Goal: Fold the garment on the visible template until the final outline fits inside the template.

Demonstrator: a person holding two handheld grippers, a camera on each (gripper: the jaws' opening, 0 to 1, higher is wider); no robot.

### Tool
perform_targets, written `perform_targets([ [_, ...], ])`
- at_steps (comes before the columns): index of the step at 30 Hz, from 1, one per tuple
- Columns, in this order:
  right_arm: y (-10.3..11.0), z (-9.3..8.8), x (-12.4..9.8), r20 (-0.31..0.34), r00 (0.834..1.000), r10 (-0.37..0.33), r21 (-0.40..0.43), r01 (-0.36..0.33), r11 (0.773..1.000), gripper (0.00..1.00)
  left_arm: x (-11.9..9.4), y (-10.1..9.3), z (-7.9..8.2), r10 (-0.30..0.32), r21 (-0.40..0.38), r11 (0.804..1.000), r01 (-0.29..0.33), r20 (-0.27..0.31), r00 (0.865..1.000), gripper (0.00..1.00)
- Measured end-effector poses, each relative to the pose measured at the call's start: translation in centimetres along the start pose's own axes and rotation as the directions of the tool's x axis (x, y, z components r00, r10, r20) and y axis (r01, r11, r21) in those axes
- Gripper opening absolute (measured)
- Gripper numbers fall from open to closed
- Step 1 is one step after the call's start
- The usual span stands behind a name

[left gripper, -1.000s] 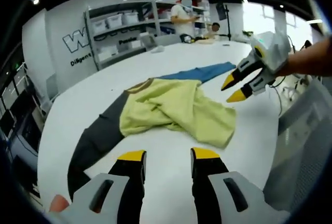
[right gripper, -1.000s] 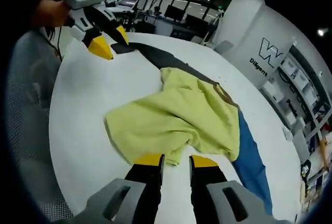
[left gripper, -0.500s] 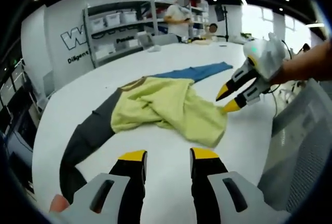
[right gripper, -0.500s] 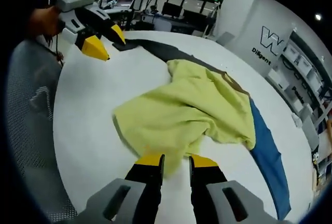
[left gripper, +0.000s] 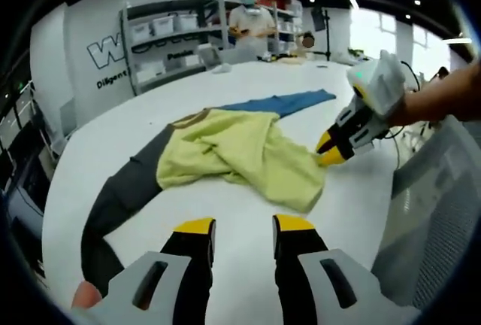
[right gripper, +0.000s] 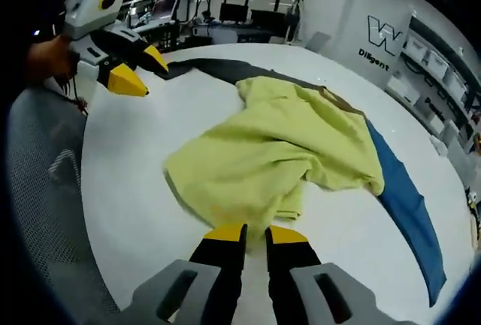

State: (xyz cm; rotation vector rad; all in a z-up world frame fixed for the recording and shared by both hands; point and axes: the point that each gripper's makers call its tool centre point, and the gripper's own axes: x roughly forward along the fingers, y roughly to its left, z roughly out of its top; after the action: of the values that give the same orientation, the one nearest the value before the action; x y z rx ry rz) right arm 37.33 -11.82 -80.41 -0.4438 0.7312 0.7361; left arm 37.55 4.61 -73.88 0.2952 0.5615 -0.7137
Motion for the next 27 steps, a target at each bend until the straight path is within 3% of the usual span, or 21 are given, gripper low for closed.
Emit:
perform_targets([
  [14, 0.5, 0.3, 0.0, 0.005, 1.000, 0.008, -0.022, -0.008, 1.000, 0.00, 0.3, -0.1, -0.5, -0.014, -0.003, 1.000, 0.014, -0.015, 1.000, 0.25],
  [27, -0.2, 3.3, -2.1, 0.071, 0.997, -0.011, -0.027, 0.013, 1.000, 0.00, 0.5, -0.7, -0.7, -0.036, -0.001, 0.999, 0.036, -0.025, 0.999, 0.23],
])
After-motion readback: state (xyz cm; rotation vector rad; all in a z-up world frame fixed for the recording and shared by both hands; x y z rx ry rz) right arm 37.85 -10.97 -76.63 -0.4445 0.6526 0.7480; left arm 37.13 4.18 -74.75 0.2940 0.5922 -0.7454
